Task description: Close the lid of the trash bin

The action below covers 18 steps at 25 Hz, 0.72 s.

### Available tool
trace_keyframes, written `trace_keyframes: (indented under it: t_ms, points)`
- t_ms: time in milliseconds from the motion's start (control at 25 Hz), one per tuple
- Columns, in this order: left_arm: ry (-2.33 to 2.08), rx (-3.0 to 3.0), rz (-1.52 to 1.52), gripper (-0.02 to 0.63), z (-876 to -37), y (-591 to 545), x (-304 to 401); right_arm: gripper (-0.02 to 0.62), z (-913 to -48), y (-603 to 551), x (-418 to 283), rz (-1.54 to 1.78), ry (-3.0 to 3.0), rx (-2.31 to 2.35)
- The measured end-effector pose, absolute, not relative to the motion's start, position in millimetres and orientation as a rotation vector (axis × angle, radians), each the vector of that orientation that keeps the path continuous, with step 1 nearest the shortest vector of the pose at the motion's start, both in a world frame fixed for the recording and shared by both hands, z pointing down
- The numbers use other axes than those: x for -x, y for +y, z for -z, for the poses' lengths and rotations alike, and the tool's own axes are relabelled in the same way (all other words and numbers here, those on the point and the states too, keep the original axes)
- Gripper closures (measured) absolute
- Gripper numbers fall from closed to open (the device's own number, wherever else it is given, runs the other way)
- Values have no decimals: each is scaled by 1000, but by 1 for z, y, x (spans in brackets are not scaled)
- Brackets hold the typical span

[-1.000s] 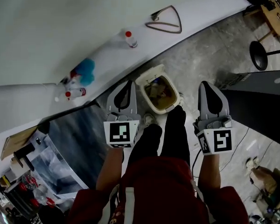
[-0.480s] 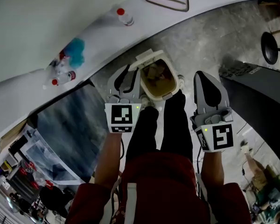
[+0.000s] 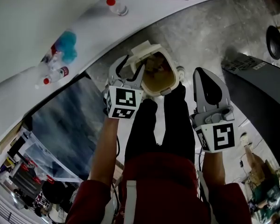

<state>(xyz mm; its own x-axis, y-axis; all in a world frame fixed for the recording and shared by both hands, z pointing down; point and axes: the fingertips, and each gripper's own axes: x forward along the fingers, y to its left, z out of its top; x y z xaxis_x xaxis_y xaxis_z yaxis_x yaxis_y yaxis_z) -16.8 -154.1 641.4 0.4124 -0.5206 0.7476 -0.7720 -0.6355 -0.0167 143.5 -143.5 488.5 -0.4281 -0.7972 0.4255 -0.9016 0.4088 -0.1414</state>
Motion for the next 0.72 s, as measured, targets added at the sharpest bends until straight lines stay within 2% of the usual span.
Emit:
trace_keyframes:
  t_ms: [240, 720]
  points:
    - [-1049, -2324, -1144, 383, -667, -150, 15, 595, -502, -144, -143, -537, -2368, -1460]
    - [-927, -2358, -1168, 383, -666, -110, -4, 595, -510, -128, -138, -553, -2358, -1456]
